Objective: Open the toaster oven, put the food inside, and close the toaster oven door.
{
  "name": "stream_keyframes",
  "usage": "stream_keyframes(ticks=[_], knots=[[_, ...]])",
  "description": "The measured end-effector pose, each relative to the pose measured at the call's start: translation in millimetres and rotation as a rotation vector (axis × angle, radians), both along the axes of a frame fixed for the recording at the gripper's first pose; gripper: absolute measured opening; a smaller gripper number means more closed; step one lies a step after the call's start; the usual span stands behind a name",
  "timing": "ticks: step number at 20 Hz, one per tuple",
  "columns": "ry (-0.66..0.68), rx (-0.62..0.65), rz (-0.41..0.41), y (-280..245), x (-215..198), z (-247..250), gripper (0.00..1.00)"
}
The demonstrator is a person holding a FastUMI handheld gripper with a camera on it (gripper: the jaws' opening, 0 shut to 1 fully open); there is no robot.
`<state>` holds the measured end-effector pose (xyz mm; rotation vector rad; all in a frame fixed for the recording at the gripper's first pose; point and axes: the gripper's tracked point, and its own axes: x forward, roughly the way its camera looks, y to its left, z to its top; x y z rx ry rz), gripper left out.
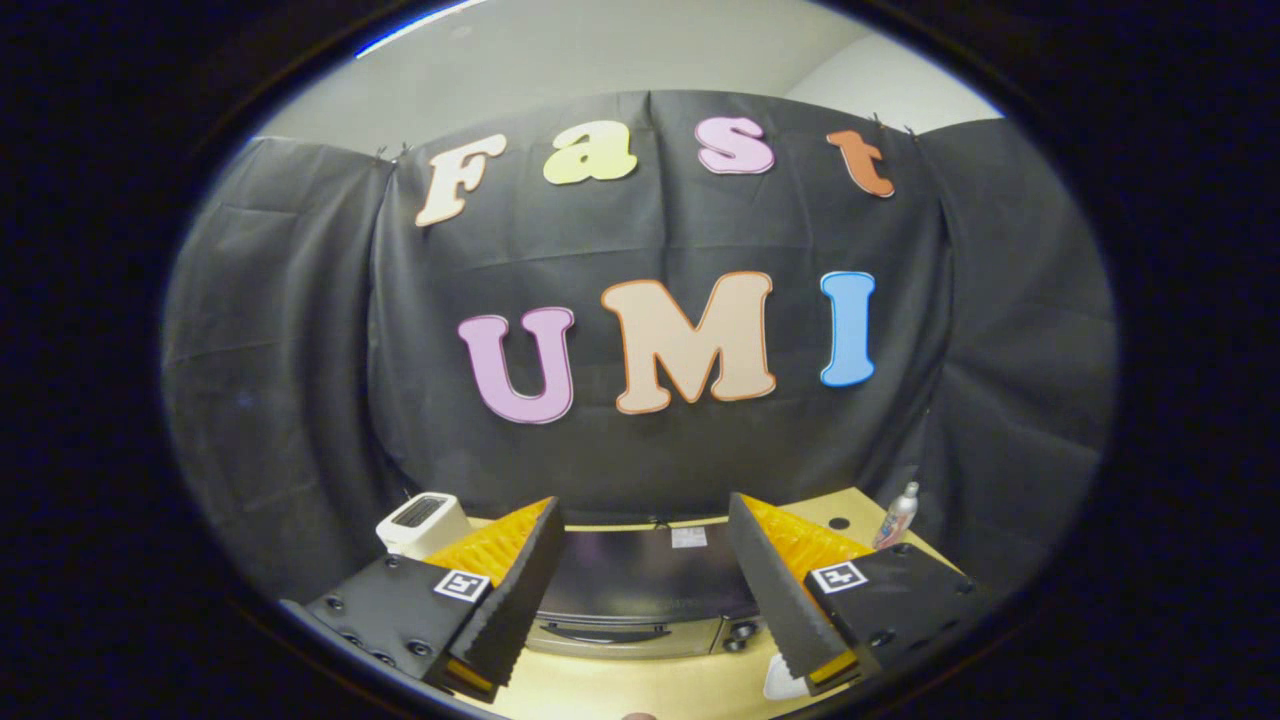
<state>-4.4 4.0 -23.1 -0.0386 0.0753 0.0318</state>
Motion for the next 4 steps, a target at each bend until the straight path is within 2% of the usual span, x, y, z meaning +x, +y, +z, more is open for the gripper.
stream_keyframes(ticks=[4], knots=[[-0.040, -0.018, -0.006, -1.6, 4.4, 38.5, 1.00]])
